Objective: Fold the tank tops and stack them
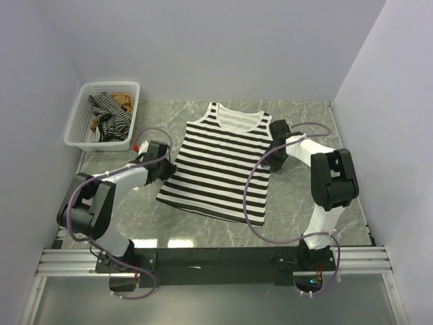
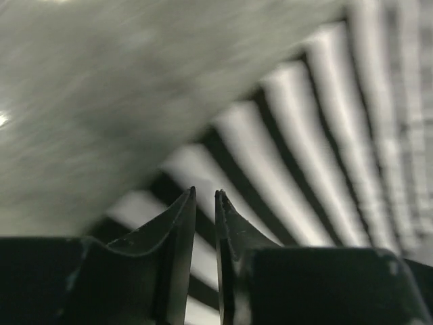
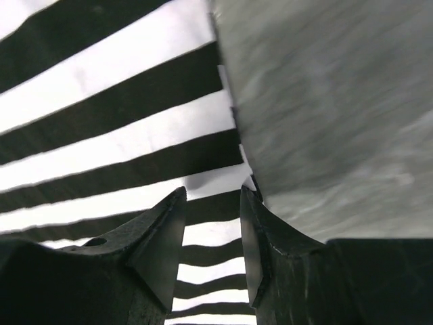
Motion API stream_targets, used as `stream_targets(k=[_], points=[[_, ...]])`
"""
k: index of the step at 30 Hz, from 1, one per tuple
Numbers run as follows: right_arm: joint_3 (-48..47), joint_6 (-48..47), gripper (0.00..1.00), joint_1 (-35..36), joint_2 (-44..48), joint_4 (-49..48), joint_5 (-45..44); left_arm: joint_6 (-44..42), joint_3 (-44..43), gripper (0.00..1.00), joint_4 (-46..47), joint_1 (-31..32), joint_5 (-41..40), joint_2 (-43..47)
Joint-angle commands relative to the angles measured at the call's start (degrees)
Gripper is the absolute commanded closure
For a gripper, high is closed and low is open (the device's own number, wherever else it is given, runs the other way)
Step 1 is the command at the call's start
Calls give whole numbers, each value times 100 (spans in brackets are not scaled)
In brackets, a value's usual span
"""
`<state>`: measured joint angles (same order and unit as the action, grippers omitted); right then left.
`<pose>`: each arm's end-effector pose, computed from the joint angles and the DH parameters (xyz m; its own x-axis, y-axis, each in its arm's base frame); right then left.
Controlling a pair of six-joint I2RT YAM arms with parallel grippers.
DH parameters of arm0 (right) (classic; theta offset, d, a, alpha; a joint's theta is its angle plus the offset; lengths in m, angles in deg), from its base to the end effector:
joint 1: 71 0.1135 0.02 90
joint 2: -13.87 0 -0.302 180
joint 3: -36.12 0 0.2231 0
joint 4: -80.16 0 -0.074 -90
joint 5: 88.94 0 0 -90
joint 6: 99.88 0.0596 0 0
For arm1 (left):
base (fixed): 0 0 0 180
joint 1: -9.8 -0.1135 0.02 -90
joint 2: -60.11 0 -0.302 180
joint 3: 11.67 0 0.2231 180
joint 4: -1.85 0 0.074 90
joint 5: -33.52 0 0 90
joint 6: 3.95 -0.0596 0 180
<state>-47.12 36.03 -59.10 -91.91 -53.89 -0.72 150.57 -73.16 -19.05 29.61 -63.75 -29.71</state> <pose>0.3499 0.0718 0.1943 -0.7734 0.5707 -0.2759 0.5182 0.8199 0.2432 0.2870 -0.0954 0.2088 -0.5398 -0.7574 -0.3674 -0.5320 0.6452 -0.5483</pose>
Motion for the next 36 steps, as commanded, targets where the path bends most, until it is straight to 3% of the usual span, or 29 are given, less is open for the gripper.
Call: stream_targets(k=[1,9,16,20,23,26,28,30,32,36], points=[[-258,-231,55,-416,-162,525,-428,-79,484,77,-147,162,-336,289],[-716,-539,55,-821,-444,797,-823,614,1081,89,-516,1444,-741,623],[-839,-934,53,-909,-138,763,-1132,1493,1477,90,-709,2702,-890,992],[-445,-1189,47,-804,521,385,-939,1635,1346,82,-1016,3160,-969,1194],[-164,-1199,48,-506,1137,296,-1043,1285,1075,71,-1445,3029,-1329,1721],[152,-1112,48,223,1612,419,-1518,495,706,64,-1501,2249,-1182,2126],[539,-997,51,862,2075,97,-1274,-172,538,62,-1334,1501,-918,2127],[1093,-620,52,1435,2341,-46,-1149,-517,239,62,-1045,888,-514,1934],[1392,-95,56,2454,2518,-204,-1036,-808,-128,61,-930,413,-216,1460],[1289,742,59,4125,2169,-354,-1122,-975,-683,65,-657,-274,584,625]])
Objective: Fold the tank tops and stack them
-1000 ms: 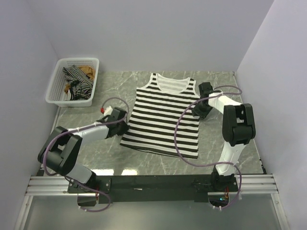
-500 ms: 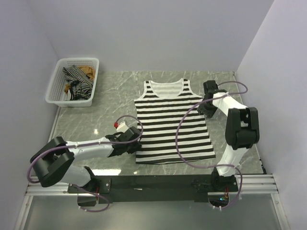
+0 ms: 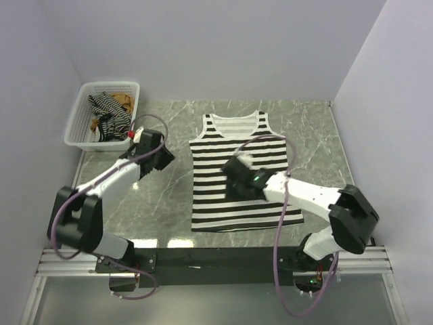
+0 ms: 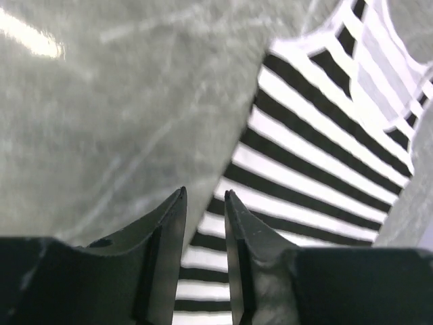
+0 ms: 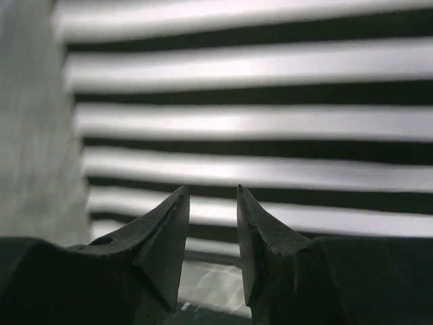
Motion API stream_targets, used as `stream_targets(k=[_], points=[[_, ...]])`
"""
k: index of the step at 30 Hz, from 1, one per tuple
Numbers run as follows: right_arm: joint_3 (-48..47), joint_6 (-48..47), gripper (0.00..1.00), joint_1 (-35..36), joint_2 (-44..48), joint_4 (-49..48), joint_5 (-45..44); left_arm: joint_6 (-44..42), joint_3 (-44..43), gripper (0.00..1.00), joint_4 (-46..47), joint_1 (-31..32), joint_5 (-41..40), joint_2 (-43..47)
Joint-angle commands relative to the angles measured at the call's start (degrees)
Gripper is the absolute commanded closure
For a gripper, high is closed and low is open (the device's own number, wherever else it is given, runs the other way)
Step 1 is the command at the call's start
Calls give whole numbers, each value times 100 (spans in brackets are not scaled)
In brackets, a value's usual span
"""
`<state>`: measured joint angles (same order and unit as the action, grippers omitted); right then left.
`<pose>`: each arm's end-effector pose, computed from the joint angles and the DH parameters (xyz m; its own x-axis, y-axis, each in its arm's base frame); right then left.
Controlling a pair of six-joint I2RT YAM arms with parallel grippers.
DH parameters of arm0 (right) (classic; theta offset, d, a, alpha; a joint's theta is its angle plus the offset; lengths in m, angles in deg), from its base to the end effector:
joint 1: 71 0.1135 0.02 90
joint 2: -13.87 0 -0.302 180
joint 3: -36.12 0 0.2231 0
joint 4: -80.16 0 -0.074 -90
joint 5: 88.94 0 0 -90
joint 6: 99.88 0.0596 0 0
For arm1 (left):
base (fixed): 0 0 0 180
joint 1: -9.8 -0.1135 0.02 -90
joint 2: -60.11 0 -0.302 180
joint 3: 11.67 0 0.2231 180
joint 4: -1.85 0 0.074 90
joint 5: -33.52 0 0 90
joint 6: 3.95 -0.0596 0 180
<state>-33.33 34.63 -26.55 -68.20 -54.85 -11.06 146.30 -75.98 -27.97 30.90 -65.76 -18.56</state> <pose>0.1993 0.1780 0.2522 -0.8536 0.1228 -0.5063 -0.0084 0.9684 0.2491 0.2573 -0.0890 0.2617 -0.5374 -0.7110 -0.4534 -0.4417 0.6954 -0.5669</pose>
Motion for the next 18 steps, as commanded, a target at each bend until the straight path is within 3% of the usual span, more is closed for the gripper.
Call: stream_targets(k=[1,2,8,13,18], points=[[-222,1006,59,1134,-353,-206,-132,-567,-542,66,209,-510,883,-787],[-571,1163,59,1667,-528,-127,-194,-584,-848,67,157,-606,980,-912],[-1899,1490,59,2892,-1873,427,-476,-787,-1668,68,-99,-774,1121,-1457],[-2647,1560,60,3210,-2744,813,-606,-795,-1870,69,-64,-774,1332,-1607],[-2895,1613,60,3237,-2930,1236,-1064,-874,-1870,69,-29,-774,1402,-1581]])
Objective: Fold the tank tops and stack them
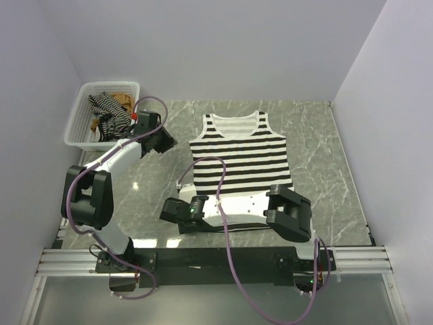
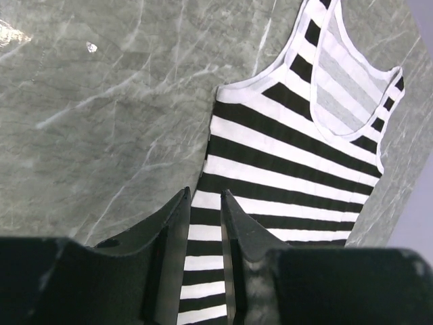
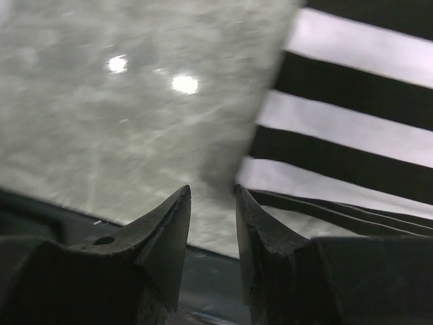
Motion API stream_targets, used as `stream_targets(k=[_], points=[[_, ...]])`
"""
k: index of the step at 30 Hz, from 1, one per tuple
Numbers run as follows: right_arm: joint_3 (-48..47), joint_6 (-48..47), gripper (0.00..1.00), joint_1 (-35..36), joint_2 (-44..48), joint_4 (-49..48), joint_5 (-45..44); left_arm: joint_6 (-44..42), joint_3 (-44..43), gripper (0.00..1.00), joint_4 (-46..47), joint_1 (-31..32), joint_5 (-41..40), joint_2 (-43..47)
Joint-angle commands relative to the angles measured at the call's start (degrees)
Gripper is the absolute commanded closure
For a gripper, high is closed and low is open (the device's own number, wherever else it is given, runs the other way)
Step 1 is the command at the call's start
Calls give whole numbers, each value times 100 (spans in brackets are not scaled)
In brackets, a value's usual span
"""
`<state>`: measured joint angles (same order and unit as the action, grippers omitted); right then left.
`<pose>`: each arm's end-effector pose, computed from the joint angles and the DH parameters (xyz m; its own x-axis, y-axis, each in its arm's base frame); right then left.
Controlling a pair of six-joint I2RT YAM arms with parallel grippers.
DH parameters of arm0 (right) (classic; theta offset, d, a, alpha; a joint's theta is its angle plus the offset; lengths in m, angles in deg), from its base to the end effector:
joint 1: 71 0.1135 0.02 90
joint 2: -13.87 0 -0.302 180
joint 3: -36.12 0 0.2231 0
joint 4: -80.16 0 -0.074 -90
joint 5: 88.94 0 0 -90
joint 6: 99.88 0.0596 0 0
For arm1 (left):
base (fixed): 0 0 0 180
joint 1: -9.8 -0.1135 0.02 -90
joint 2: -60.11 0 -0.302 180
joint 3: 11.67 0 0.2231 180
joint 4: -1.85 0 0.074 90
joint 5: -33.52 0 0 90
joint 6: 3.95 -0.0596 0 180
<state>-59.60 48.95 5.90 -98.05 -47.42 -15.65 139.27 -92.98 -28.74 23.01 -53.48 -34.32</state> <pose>0.1062 0.3806 0.2094 -0.8871 -0.1963 -0.4178 -0.2899 0.9412 0.1733 0.3470 -0.0846 0.2717 -0.6151 -0.6772 -0.4038 -0.3801 0.7034 -0.6006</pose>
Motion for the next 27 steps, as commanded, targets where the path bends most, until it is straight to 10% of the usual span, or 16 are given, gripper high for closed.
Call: stream_targets(k=[1,16,20,27], points=[[-294,199,60,-9,47,571,-710,-171,-135,69,74,15,183,4],[-347,147,62,18,-507,669,-597,-136,5,71,250,6,394,-128],[-92,76,92,18,-366,458,-544,-30,243,70,583,6,499,-93],[882,-126,100,-26,705,-226,-211,40,884,66,1242,41,613,-58]])
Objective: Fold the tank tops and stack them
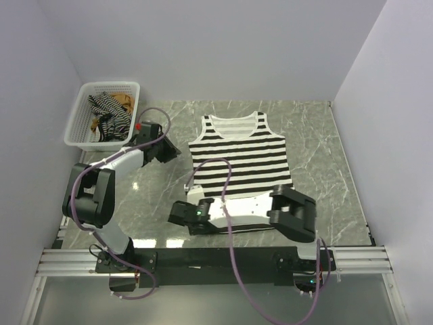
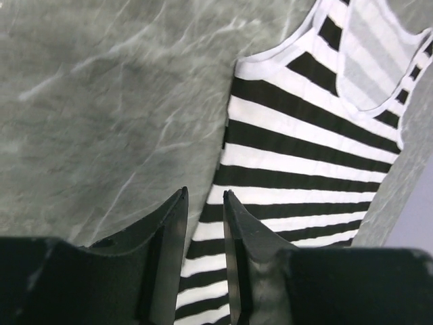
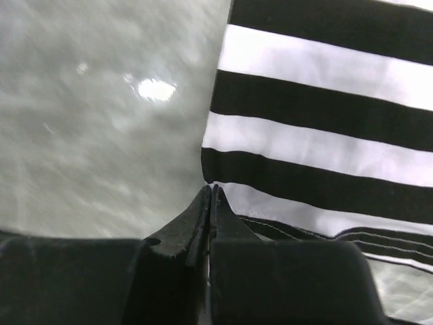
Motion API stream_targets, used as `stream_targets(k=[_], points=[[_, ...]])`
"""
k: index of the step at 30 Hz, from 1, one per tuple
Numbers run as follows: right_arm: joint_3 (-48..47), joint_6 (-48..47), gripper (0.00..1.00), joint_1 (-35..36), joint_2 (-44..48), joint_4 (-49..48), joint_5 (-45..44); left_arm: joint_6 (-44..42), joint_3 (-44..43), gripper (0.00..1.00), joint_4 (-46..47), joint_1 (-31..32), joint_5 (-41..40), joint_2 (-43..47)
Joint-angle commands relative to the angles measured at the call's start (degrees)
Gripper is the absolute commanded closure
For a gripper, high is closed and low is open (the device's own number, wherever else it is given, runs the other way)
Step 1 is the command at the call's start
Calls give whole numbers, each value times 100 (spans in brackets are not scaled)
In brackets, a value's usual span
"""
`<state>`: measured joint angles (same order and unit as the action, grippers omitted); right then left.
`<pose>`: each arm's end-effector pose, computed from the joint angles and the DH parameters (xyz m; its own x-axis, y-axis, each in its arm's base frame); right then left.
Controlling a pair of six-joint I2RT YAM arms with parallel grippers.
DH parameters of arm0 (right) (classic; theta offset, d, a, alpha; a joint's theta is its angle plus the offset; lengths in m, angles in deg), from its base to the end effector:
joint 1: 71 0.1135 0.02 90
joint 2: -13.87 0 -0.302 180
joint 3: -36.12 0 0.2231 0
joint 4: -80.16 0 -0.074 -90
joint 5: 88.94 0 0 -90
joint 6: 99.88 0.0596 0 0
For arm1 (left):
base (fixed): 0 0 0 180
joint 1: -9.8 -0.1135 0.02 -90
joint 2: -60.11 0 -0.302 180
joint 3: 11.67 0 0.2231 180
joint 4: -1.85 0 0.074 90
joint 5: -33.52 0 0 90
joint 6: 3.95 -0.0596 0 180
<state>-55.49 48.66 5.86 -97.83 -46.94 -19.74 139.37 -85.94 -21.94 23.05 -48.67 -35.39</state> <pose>0.1068 0.3644 0.1934 -0.8698 -0.2184 -0.4423 -0.2774 0.9580 0.0723 0.3398 -0.0883 0.2392 -0.6684 -0.6589 -0.3452 -0.3607 0.6929 -0.6243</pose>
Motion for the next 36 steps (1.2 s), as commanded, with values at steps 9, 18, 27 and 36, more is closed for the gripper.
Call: stream_targets(k=[9,18,27,36], points=[[1668,-335,100,-92,1827,-1154,963,-111,594,59,1135,203,291,-231],[1791,-212,100,-101,2134,-1137,981,-340,-117,61,933,256,98,-1022],[2010,-186,100,-101,2486,-1084,884,-498,-522,65,652,344,-113,-1427],[2177,-142,100,-92,2662,-1172,893,-542,-900,75,204,450,-464,-1814]])
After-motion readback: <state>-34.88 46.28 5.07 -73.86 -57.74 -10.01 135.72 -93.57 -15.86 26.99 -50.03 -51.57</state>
